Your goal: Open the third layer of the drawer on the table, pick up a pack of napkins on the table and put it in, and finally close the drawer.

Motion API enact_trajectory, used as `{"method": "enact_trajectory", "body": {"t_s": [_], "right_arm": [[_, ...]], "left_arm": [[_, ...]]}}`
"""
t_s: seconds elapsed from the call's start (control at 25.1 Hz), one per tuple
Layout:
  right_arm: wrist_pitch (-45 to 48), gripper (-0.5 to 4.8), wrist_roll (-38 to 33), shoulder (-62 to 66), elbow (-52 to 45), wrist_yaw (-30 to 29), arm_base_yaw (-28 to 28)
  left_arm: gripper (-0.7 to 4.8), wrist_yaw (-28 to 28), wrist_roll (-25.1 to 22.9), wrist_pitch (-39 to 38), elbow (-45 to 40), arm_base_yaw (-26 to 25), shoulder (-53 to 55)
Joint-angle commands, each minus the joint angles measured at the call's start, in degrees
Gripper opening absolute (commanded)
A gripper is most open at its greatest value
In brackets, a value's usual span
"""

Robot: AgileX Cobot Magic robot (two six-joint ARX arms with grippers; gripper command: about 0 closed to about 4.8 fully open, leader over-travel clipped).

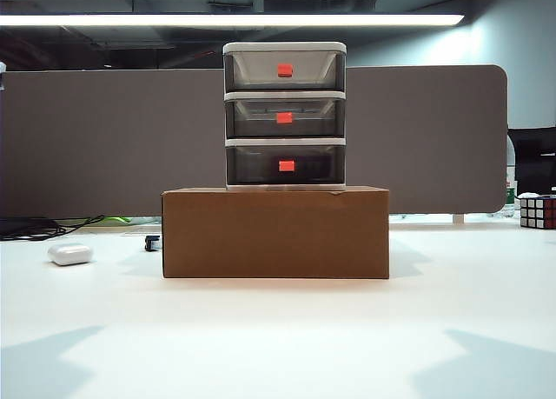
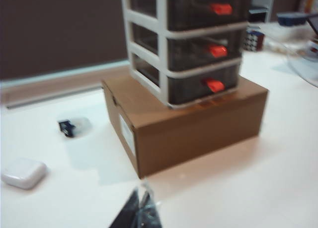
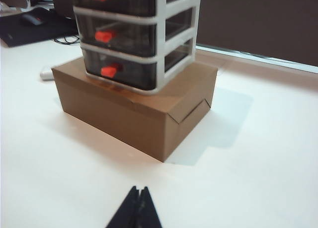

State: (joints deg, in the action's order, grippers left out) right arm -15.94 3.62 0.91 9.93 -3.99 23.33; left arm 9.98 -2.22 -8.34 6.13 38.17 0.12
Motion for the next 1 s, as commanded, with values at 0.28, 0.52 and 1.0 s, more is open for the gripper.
{"method": "enact_trajectory", "body": {"t_s": [0.28, 0.52, 1.0], "right_arm": [[12.0, -0.06, 0.7, -0.9, -8.8, 2.1, 0.0], [12.2, -0.06, 2.6, -0.9, -9.9, 7.0, -1.8], [13.4, -0.06, 3.7, -0.9, -9.9, -2.0, -16.9]], "left_arm": [[-0.06, 0.2, -1.5, 10.6, -5.7, -1.4, 0.0], [-0.06, -2.1, -2.5, 10.8, -5.7, -13.6, 0.0], [-0.05, -20.7, 9.9, 11.7, -5.7, -42.1, 0.0]]}}
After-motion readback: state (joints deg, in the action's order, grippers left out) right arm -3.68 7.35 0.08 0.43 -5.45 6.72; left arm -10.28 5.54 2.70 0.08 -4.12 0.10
